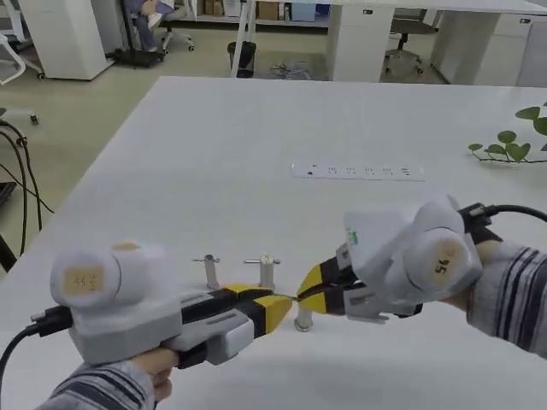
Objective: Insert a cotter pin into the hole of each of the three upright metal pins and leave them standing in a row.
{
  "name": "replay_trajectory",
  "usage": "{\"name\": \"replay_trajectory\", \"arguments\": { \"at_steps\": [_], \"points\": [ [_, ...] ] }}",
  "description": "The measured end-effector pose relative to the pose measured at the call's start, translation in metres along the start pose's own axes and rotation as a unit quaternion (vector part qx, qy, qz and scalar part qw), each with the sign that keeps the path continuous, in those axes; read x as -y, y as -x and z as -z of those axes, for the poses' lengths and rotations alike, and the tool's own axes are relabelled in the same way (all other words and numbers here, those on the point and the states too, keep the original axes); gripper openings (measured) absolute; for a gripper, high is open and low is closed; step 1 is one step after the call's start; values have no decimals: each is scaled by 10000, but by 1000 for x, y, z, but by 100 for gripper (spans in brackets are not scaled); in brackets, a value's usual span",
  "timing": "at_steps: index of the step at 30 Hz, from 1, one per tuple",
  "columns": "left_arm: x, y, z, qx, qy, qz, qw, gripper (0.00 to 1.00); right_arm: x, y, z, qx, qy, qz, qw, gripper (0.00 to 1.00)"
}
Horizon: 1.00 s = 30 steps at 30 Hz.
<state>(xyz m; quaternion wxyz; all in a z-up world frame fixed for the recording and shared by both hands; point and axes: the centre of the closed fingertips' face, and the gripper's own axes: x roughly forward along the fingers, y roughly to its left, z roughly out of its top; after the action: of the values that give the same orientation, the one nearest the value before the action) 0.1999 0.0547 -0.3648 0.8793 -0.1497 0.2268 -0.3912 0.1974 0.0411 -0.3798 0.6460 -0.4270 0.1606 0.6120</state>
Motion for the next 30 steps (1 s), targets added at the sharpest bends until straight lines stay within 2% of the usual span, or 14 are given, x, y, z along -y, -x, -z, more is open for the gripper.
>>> {"name": "replay_trajectory", "arguments": {
  "at_steps": [3, 8, 10, 15, 18, 24, 27, 30],
  "points": [
    [2, 0, -2, 60, 70, 68, 9999, 7, -1, 1, -1, 19, -3, -4, 10000, 0],
    [4, -1, -1, 45, 117, 116, 9999, 0, -1, 3, -3, 53, 5, 13, 10000, 0],
    [4, -1, -1, 70, 251, 150, 9995, 0, -2, 3, -3, 62, -11, 12, 10000, 0],
    [5, 0, 0, 87, 264, 137, 9995, 0, -3, 3, -3, 69, -35, 35, 10000, 0],
    [9, 0, 2, 60, 101, 207, 9997, 0, -4, 3, -3, 54, -58, 10, 10000, 0],
    [13, 2, 1, 14, -411, 320, 9986, 0, -3, 4, -1, 66, -246, -42, 9997, 0],
    [17, 4, -1, 25, -586, 485, 9971, 0, -3, 4, 4, 2, -243, -47, 9997, 3],
    [22, 6, 0, -32, -898, 606, 9941, 0, -6, 5, 3, 138, -493, -163, 9986, 1]
  ]
}}
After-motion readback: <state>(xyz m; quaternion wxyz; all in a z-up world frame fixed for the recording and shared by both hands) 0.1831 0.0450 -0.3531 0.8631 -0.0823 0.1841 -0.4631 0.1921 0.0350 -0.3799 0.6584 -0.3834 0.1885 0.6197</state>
